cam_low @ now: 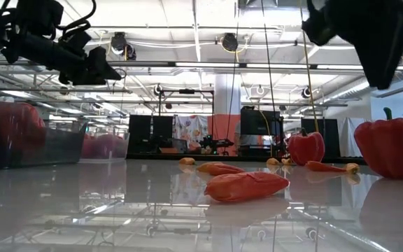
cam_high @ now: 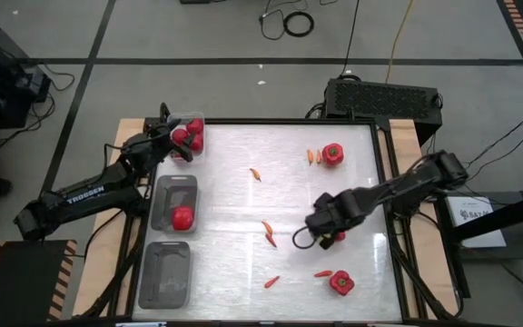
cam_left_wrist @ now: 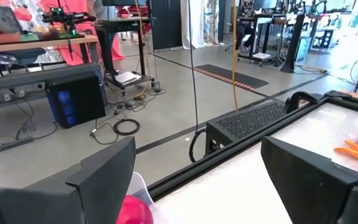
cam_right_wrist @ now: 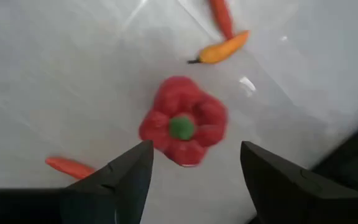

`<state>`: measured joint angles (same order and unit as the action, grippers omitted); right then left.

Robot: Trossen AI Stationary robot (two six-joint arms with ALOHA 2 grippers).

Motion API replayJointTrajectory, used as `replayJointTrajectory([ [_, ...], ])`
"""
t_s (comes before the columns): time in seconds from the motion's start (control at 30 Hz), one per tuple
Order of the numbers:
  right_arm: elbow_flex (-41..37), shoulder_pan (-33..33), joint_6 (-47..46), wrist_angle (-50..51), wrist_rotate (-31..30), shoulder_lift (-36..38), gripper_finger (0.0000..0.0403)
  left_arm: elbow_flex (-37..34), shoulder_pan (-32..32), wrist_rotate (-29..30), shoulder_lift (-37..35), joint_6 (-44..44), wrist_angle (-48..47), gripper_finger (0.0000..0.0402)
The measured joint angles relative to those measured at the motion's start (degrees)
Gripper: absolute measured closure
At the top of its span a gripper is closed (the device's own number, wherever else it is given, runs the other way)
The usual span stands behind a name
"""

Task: Sort produce into baskets
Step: Put the bell pepper into the top gray bin

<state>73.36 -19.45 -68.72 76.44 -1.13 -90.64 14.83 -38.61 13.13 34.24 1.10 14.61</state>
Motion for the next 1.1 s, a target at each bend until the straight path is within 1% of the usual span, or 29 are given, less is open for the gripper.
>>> replayJointTrajectory([
  [0.13,-3.57,-1.89,-1.17,-4.53,-0.02,0.32,0.0168,0.0,0.0,0.0,0.0,0.1,0.53,0.0049],
  [0.3,-6.07,-3.5,-3.27,-6.27,-0.44,0.13,0.0169,0.0,0.0,0.0,0.0,0.16,1.01,0.0049],
  [0.37,-6.82,-3.99,-3.89,-6.27,-0.48,0.08,0.0175,0.0,-0.02,0.0,0.02,0.29,1.3,0.0049],
  [0.43,-7.29,-4.21,-3.9,-6.47,-0.61,0.08,0.0188,0.0,-0.02,0.0,0.02,0.29,1.43,0.0049],
  [0.6,-7.41,-4.29,-4.14,-8.01,-3.41,0.06,0.0232,0.0,0.0,0.0,0.02,0.31,1.67,0.0049],
  [0.73,-7.41,-4.3,-5.74,-11.38,-2.38,0.06,0.0264,0.0,-0.02,0.01,0.02,1.6,1.67,0.0049],
  [0.97,-7.41,-4.3,-7.18,-9.97,-2.09,0.06,0.0297,0.0,-0.02,0.0,0.02,1.58,1.78,0.0049],
  [1.1,-7.41,-4.3,-7.18,-9.9,-3.98,0.04,0.0312,0.0,0.0,-1.08,0.02,1.59,2.03,0.0049],
])
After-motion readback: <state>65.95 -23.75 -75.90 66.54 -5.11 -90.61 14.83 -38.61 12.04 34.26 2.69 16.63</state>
